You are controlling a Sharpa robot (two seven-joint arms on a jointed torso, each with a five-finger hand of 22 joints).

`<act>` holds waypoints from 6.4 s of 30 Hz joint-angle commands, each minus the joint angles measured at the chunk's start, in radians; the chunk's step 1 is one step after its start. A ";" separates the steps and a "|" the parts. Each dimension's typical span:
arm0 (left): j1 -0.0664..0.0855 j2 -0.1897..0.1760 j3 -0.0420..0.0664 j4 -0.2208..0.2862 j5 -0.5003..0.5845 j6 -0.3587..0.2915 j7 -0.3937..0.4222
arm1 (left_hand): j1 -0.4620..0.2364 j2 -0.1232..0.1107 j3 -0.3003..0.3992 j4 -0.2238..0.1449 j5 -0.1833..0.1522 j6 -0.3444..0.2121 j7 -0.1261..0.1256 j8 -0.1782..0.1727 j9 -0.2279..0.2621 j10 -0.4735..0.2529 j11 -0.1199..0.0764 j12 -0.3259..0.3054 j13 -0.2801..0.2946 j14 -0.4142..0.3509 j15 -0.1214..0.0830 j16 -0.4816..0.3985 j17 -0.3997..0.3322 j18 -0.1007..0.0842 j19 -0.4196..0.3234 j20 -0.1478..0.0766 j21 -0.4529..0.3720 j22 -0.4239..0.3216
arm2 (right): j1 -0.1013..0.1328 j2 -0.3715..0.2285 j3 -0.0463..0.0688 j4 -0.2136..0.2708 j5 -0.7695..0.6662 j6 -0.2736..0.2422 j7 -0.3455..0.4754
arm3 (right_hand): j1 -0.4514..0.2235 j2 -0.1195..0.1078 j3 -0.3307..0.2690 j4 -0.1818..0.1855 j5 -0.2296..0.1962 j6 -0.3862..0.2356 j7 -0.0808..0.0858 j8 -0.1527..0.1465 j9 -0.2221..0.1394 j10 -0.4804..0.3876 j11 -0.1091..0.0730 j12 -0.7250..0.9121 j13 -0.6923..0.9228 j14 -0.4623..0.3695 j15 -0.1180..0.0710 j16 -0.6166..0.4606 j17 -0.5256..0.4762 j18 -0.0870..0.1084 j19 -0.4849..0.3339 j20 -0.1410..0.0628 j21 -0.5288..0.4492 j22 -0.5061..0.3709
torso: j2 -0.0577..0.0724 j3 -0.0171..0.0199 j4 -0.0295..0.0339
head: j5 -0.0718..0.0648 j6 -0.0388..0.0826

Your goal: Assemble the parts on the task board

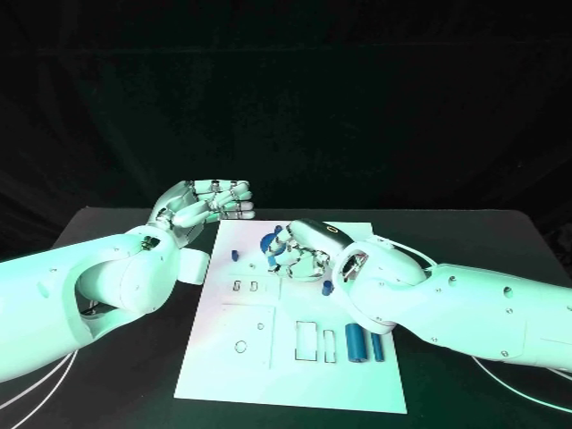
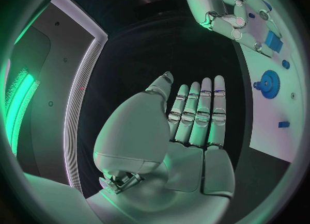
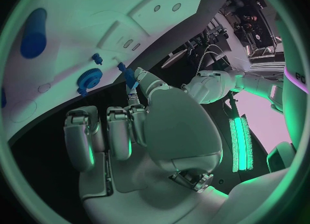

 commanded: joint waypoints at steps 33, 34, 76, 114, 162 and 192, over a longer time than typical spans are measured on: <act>0.001 0.001 0.001 0.004 0.001 0.015 0.003 | -0.002 0.007 0.005 -0.002 0.003 0.005 0.004 -0.008 0.000 0.003 0.007 -0.008 0.001 -0.003 -0.002 -0.006 -0.001 0.012 -0.001 0.008 -0.006 -0.002 | -0.078 0.116 -0.011 -0.114 -0.135 0.083 -0.102 | -0.012 0.005 0.000 0.006 -0.005 0.003 0.004 0.014 0.025 -0.004 -0.002 -0.003 0.134 0.092 -0.006 0.002 0.208 -0.007 0.103 -0.005 0.005 0.263 | 0.000 0.0027 -0.0009 | 0.028 -0.027; 0.001 0.000 0.001 0.004 0.001 0.015 0.003 | -0.002 0.007 0.005 -0.002 0.003 0.005 0.004 -0.008 0.000 0.003 0.007 -0.008 0.001 -0.003 -0.002 -0.006 -0.001 0.012 -0.001 0.008 -0.006 -0.002 | -0.079 0.116 -0.011 -0.115 -0.136 0.085 -0.103 | -0.012 0.004 0.000 0.006 -0.005 0.003 0.004 0.014 0.025 -0.004 -0.002 -0.003 0.134 0.092 -0.006 0.002 0.208 -0.007 0.103 -0.005 0.005 0.263 | 0.000 0.0028 -0.0013 | 0.028 -0.027; 0.001 -0.002 0.001 0.002 0.001 0.016 0.001 | -0.003 0.007 0.005 -0.002 0.003 0.005 0.004 -0.009 0.000 0.003 0.007 -0.009 0.001 -0.003 -0.002 -0.007 -0.001 0.012 -0.001 0.008 -0.007 -0.002 | -0.080 0.120 -0.011 -0.120 -0.170 0.111 -0.122 | -0.054 -0.051 -0.016 0.014 -0.022 -0.073 0.038 -0.032 0.006 -0.047 0.026 -0.056 0.094 0.090 0.017 -0.001 0.202 -0.007 0.103 0.014 0.005 0.263 | -0.001 0.0027 -0.0019 | 0.027 -0.030; 0.001 -0.001 0.000 -0.043 -0.140 0.072 -0.150 | -0.010 -0.008 0.038 -0.006 0.003 0.064 -0.032 -0.007 0.005 0.134 -0.043 0.020 0.012 0.220 -0.075 0.085 0.060 0.016 0.139 -0.060 0.097 0.035 | -0.052 0.001 0.000 0.023 -0.020 -0.188 0.089 | 0.074 -0.101 -0.206 0.221 -0.063 -0.205 0.079 -0.036 -0.074 -0.121 0.067 -0.131 0.010 0.082 0.055 -0.018 0.176 -0.007 0.103 0.056 0.005 0.263 | -0.014 0.0010 -0.0066 | 0.036 -0.021; 0.046 0.302 -0.020 -0.353 -1.043 0.588 -1.056 | -0.277 0.017 -0.223 0.167 0.001 0.071 -0.175 0.333 0.389 0.330 -0.195 1.129 1.063 0.432 -0.228 1.151 1.105 -0.116 0.637 -0.240 1.011 1.096 | 0.093 -0.400 0.003 0.110 0.706 -0.008 0.286 | 0.040 -0.051 -0.241 0.185 0.072 -0.125 0.043 0.007 -0.081 -0.255 0.029 -0.383 -0.226 0.016 0.015 -0.277 -0.129 0.066 -0.058 0.012 -0.304 0.045 | -0.079 0.0007 -0.0158 | 0.076 -0.090; 0.044 0.356 -0.031 -0.392 -1.032 0.663 -1.059 | -0.274 0.025 -0.227 0.167 0.002 0.061 -0.175 0.343 0.406 0.327 -0.194 1.129 1.063 0.432 -0.227 1.149 1.106 -0.118 0.640 -0.239 1.016 1.107 | 0.092 -0.387 0.002 0.099 0.701 -0.005 0.286 | 0.038 -0.051 -0.244 0.185 0.082 -0.128 0.044 0.007 -0.082 -0.268 0.029 -0.404 -0.245 0.015 0.015 -0.283 -0.132 0.067 -0.059 0.013 -0.310 0.041 | -0.078 0.0030 -0.0162 | 0.074 -0.106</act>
